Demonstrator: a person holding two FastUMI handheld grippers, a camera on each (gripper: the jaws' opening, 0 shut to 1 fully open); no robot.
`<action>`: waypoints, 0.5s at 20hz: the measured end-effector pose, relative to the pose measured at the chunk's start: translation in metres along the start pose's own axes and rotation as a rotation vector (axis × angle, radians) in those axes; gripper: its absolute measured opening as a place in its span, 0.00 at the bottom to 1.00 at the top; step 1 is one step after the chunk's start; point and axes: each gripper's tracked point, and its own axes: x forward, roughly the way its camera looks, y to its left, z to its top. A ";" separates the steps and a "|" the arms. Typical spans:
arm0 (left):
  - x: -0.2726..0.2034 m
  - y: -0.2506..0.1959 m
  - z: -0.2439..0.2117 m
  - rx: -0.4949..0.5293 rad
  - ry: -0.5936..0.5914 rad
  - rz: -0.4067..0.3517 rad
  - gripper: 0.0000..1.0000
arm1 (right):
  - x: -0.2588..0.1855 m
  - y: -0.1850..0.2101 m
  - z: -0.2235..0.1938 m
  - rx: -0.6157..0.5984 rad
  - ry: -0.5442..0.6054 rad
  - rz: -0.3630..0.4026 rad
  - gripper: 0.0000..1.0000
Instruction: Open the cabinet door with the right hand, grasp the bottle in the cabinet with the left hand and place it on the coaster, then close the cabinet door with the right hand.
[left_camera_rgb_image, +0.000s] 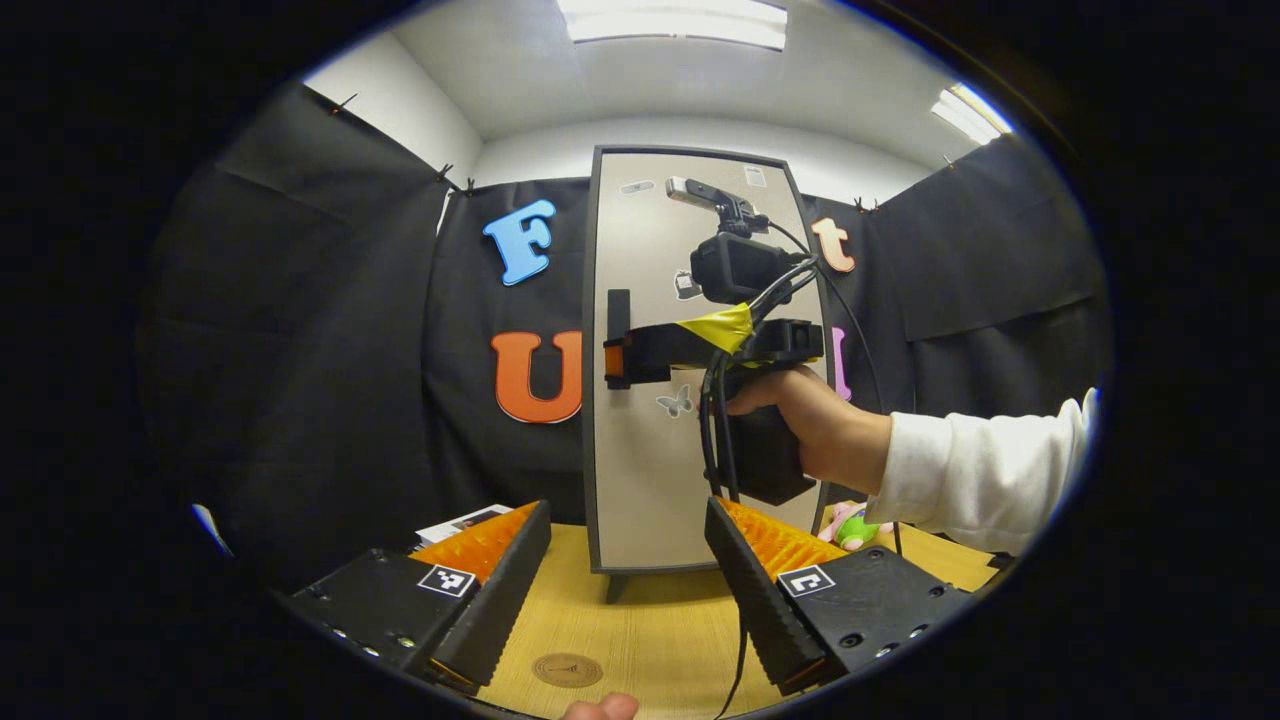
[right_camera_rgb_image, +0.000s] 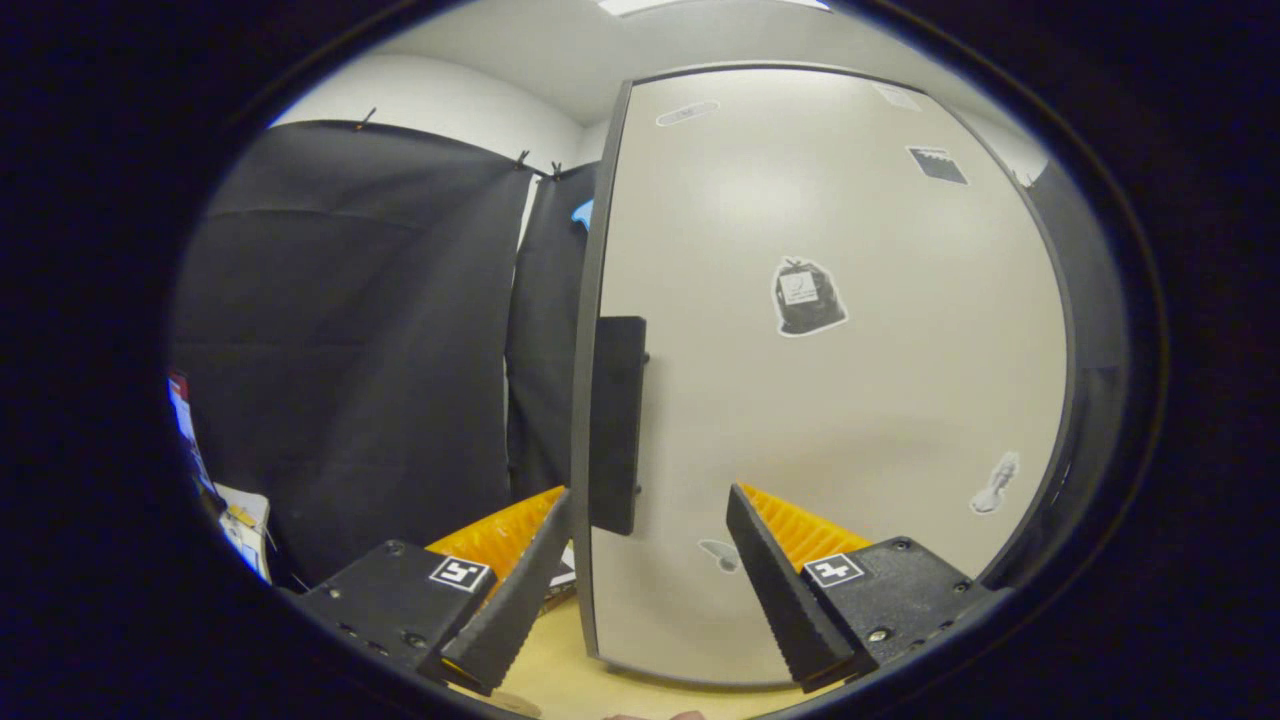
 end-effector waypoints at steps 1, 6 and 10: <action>0.001 0.003 -0.001 -0.001 0.003 0.006 0.94 | 0.005 0.003 0.002 0.006 -0.001 0.006 0.99; 0.002 0.011 0.003 0.009 -0.007 0.023 0.94 | 0.025 0.011 0.011 -0.002 0.004 0.000 0.90; 0.003 0.018 0.002 0.009 -0.011 0.032 0.94 | 0.039 0.022 0.007 -0.012 0.031 0.019 0.80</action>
